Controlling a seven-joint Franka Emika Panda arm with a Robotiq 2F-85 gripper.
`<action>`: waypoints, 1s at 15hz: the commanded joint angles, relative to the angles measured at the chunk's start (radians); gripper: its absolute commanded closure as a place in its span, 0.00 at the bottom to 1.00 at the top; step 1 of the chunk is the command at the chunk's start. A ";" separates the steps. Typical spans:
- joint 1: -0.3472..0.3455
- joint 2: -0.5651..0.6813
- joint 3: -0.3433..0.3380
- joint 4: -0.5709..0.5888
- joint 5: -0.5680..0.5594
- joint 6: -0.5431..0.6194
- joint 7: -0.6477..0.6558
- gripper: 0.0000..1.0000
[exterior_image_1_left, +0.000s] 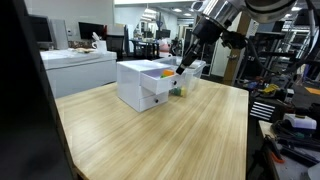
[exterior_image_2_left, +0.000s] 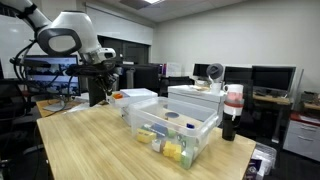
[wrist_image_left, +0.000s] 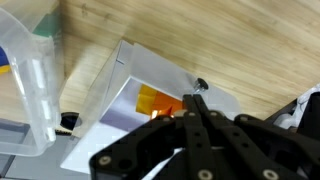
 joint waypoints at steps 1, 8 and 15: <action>0.003 -0.035 -0.013 0.022 0.014 -0.089 -0.003 0.95; -0.042 0.054 0.014 0.080 0.000 -0.181 0.023 0.95; -0.025 0.152 0.009 0.074 0.056 0.085 -0.045 0.95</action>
